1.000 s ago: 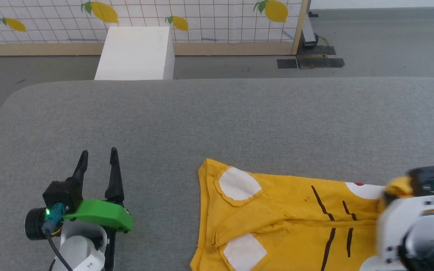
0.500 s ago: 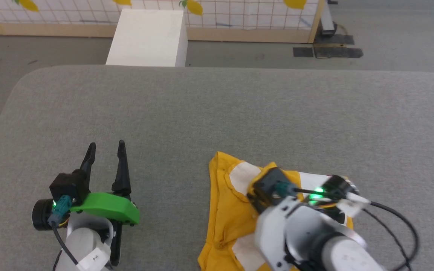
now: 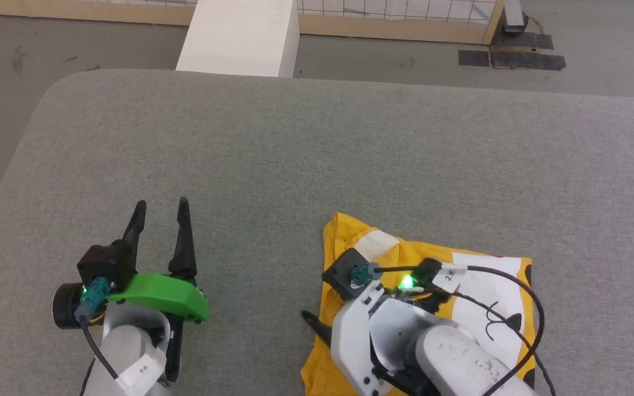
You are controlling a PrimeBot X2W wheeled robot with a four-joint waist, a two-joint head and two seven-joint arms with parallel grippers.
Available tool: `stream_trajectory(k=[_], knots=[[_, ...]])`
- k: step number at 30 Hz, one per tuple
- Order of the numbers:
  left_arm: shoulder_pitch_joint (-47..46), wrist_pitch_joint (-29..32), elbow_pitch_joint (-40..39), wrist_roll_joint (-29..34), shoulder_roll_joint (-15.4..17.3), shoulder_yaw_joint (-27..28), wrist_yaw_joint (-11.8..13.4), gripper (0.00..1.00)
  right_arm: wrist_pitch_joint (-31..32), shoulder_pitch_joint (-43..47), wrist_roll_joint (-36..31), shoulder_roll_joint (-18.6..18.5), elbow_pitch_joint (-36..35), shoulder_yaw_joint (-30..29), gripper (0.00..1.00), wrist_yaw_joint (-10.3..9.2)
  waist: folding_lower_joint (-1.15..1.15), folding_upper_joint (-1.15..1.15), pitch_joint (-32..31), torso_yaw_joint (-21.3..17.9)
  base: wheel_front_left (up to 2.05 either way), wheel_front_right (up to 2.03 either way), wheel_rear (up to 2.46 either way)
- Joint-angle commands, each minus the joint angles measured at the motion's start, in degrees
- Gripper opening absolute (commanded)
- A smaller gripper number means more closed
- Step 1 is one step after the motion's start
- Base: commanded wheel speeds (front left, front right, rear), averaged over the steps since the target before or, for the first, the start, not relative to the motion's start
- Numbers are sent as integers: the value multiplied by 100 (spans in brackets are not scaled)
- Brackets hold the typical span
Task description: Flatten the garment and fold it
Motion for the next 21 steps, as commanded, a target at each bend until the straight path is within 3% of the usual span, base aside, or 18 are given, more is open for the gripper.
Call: stream_trajectory(k=[1,7,12,16,21], knots=[[-38,-27,16,-13,-34,35,3,100,-226,-141,121,26,-55,7,100,-9,0,0,-53,-58,0,0,0],[37,-27,23,5,-41,109,7,100,-1789,-98,291,41,-792,-614,100,-9,0,0,-214,-206,0,0,0],[125,-27,-12,36,-43,166,-6,100,-3114,559,215,59,-1557,-2073,100,-9,0,0,-346,-332,0,0,0],[199,-27,-22,56,-44,209,-20,100,-3504,1311,371,61,-1839,-3175,100,-9,0,0,-442,-405,0,0,0],[274,-27,-76,80,-41,271,-34,100,-3454,2013,608,62,-1607,-3956,100,-9,0,0,-487,-500,0,0,0]])
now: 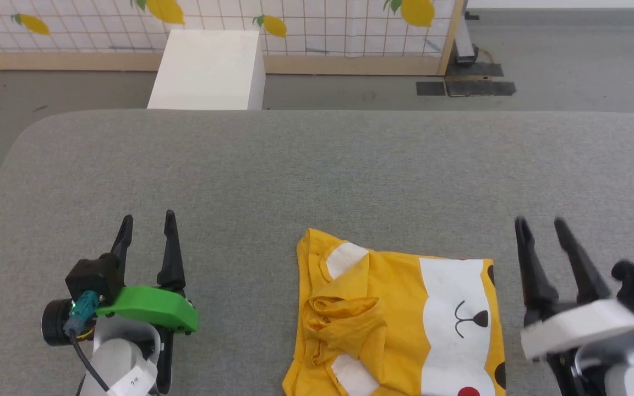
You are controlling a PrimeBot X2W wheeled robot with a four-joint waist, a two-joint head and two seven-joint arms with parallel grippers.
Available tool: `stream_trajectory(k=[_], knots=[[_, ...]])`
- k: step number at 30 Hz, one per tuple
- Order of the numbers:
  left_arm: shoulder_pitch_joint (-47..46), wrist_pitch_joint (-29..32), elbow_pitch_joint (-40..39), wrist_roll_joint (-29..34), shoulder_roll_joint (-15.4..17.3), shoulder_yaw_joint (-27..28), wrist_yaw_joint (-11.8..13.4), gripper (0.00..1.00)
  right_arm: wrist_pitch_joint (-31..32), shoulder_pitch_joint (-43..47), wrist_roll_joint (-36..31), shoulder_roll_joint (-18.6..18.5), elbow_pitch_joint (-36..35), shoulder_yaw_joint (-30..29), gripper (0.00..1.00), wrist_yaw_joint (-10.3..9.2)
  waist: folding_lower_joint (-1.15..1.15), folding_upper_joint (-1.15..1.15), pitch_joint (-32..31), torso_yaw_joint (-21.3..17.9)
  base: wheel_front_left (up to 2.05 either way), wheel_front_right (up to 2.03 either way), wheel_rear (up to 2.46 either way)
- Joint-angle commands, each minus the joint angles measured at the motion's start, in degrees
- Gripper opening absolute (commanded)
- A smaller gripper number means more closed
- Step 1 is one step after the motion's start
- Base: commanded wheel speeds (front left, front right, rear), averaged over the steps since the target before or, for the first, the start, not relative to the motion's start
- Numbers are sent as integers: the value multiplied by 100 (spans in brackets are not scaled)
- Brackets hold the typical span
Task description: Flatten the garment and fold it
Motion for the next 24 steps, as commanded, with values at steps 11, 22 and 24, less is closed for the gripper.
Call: stream_trajectory(k=[11,22,24], knots=[[95,-26,-8,63,-21,97,-86,100,1847,467,1198,6,1532,-14,100,-8,0,0,-54,-47,0,0,0],[76,-26,26,39,-29,64,-105,100,2507,-258,901,6,2341,329,0,-8,0,0,48,89,0,0,0],[75,-26,25,34,-30,89,-95,100,2601,-371,398,6,2049,409,0,-8,0,0,72,65,0,0,0]])
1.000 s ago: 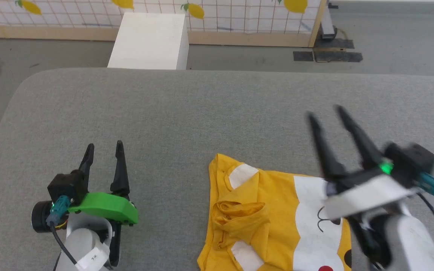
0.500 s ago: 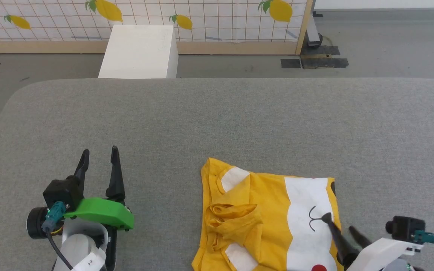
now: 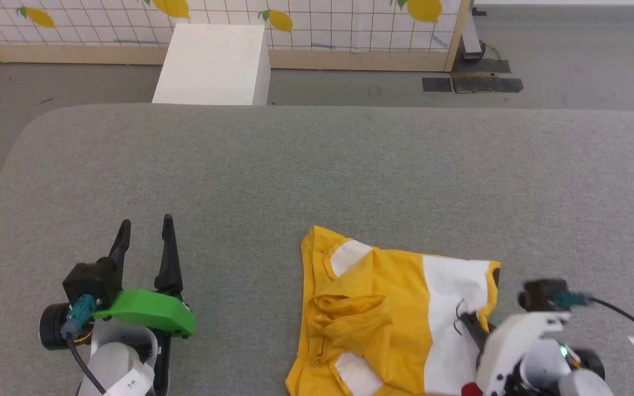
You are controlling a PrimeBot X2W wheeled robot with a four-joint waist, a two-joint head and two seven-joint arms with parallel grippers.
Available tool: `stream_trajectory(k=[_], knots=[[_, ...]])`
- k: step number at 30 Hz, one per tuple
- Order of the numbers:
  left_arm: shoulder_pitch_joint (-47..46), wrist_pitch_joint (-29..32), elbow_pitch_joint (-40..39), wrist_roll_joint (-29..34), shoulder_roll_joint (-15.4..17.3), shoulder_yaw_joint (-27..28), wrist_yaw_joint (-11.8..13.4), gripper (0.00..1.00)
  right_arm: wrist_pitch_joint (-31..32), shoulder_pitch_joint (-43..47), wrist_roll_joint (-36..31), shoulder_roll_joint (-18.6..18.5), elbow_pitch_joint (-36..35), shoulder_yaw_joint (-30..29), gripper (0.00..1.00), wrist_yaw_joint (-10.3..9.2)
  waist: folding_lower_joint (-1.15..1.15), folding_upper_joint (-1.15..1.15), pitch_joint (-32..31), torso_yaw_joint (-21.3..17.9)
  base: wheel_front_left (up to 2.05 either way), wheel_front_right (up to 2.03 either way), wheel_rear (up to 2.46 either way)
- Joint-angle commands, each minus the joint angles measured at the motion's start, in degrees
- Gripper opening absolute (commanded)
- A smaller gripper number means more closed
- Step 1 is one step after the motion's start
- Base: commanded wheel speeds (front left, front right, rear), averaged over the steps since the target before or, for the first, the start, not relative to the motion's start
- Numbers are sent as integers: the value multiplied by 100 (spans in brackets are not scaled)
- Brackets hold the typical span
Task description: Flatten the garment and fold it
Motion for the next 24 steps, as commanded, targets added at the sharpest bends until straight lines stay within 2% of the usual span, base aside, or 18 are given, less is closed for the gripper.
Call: stream_trajectory(k=[1,4,8,12,16,24], knots=[[17,-27,-2,13,-28,25,-9,100,99,-151,-398,22,-192,105,0,-8,0,0,21,-35,0,0,0],[-8,-27,-20,16,-29,47,10,100,431,-429,-1529,18,-883,441,0,-8,0,0,57,-91,0,0,0],[-51,-27,-43,-11,-30,71,38,100,870,-842,-2315,-255,-1585,1123,0,-8,0,0,91,-188,0,0,0],[-52,-27,-59,-40,-31,119,41,100,1233,-1289,-2458,-813,-1948,1657,0,-8,0,0,176,-377,0,0,0],[-53,-27,-147,-31,-30,176,58,100,1484,-1720,-2353,-1438,-2101,1928,0,-8,0,0,321,-670,0,0,0],[-270,-27,-476,64,38,280,60,100,1602,-2413,-2115,-2512,-1817,1787,0,-8,0,0,892,-1436,0,0,0]])
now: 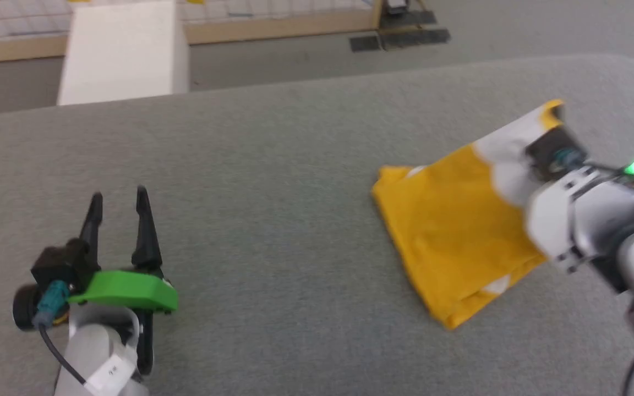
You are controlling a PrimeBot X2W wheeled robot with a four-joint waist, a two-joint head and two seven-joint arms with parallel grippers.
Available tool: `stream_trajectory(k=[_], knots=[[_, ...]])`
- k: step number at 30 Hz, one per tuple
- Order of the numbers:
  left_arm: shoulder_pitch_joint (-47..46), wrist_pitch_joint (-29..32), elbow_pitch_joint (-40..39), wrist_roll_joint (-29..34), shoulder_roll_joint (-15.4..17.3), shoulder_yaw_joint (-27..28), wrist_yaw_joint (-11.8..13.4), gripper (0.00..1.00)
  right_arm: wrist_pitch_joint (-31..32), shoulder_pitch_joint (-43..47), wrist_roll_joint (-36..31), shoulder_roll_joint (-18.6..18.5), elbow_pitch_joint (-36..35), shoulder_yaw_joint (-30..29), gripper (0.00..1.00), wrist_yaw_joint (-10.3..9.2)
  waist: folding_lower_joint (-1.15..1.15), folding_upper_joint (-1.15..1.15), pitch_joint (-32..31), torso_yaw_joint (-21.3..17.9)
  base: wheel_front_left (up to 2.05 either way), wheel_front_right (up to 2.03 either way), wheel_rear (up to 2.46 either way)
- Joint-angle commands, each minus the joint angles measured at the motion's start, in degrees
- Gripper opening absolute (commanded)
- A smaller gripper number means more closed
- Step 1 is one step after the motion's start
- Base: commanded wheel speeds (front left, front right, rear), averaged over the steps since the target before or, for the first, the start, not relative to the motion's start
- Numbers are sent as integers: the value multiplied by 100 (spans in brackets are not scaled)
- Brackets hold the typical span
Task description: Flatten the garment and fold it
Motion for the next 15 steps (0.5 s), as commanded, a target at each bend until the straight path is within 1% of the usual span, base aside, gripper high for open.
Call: stream_trajectory(k=[1,4,8,11,15], knots=[[-181,-24,-77,64,59,11,10,100,-103,-175,37,-188,163,-52,0,-11,0,0,544,-538,0,0,0],[-380,-24,-222,120,133,15,10,100,-359,-440,-9,-546,546,-91,0,-11,0,0,871,-795,0,0,0],[-582,-24,-454,235,184,-42,64,100,-750,-719,-129,-803,1152,-350,0,-11,0,0,1277,-1050,0,0,0],[-734,-6,-559,300,275,-89,67,100,-1068,-907,-308,-828,1643,-714,0,-11,0,0,1561,-1187,0,0,0],[-899,88,-709,362,399,-135,66,100,-1486,-1096,-569,-724,2196,-1238,0,-11,0,0,1858,-1282,0,0,0]])
